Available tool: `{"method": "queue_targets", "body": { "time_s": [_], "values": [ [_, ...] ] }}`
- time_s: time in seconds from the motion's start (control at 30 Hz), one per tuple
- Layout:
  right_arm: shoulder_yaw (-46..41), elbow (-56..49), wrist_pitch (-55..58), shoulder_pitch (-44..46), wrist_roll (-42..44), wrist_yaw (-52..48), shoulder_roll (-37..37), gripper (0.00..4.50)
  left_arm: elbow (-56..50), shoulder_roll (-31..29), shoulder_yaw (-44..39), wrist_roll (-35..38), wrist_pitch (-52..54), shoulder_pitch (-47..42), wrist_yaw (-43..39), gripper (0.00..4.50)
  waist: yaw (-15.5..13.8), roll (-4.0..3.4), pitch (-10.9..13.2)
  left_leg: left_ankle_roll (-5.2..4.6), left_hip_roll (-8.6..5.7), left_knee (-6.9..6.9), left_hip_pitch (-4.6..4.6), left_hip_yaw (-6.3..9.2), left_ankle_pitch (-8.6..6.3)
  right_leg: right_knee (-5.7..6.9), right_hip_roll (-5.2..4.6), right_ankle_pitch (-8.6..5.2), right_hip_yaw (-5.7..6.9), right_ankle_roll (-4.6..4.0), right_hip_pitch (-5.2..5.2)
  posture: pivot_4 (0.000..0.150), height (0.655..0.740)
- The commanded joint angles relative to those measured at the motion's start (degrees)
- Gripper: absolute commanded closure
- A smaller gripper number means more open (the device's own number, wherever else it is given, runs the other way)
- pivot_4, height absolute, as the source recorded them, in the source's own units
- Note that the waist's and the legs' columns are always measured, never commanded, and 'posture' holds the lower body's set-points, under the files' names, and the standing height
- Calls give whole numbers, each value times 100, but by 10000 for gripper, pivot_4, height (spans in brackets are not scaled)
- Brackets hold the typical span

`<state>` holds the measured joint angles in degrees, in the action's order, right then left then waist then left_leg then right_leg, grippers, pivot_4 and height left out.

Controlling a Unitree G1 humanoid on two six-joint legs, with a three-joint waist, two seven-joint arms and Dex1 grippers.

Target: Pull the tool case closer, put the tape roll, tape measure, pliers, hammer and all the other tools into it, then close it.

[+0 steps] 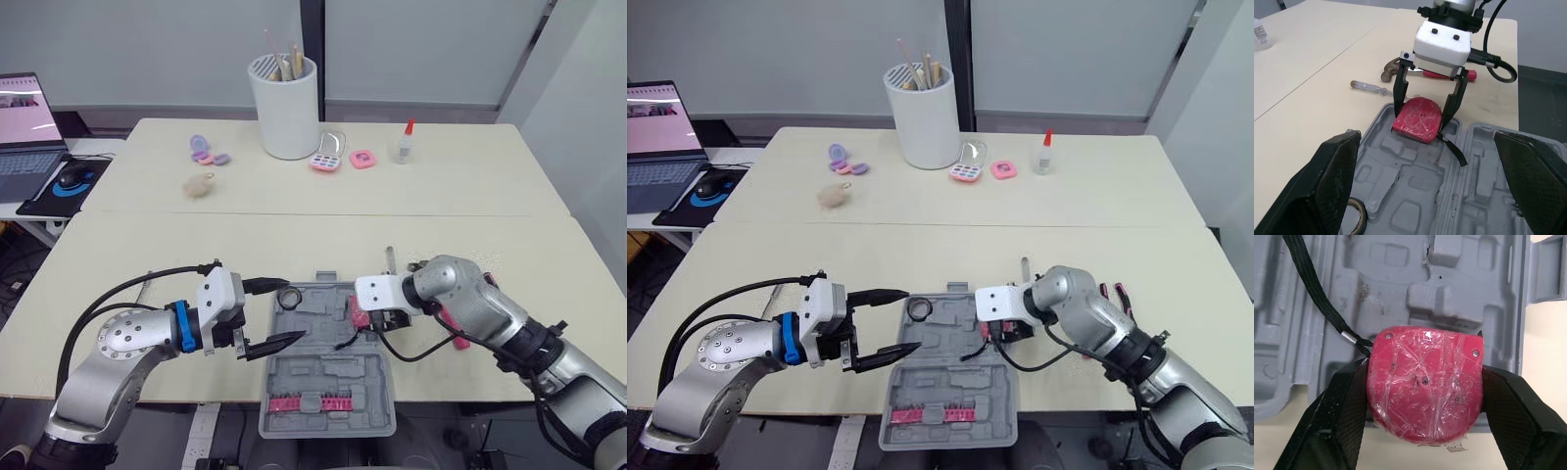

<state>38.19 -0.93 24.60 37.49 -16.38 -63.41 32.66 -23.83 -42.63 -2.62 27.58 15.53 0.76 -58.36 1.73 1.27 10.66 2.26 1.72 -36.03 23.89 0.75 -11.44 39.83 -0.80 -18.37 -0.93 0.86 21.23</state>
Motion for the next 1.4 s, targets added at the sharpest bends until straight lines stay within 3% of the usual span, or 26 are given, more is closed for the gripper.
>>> {"method": "queue_targets", "body": {
  "time_s": [0.03,0.63,0.77,1.4],
  "values": [
    [-73,68,-230,164,-133,104,-110,13903,-12,4,-56,-45,-182,32,-55,0,-1,0,0,0,0,-1,0,0,0,4,0,0,0,0,2,1500,7400],
    [-164,760,-818,292,-401,307,-537,13903,392,4,-56,-224,-667,106,-263,0,13,1,-1,0,6,-3,-4,-1,0,10,6,0,-2,-1,2,1500,7400],
    [-210,754,-926,277,-415,264,-476,982,371,7,-20,-239,-646,71,-255,0,5,1,-1,0,5,-3,-3,0,0,10,5,0,0,-1,3,1500,7400],
    [-652,124,-915,-50,-252,281,-200,412,493,127,189,-316,-618,-303,-262,0,-3,1,0,0,1,-3,0,-3,0,10,3,-1,-1,-1,4,1500,7400]
  ]
}}
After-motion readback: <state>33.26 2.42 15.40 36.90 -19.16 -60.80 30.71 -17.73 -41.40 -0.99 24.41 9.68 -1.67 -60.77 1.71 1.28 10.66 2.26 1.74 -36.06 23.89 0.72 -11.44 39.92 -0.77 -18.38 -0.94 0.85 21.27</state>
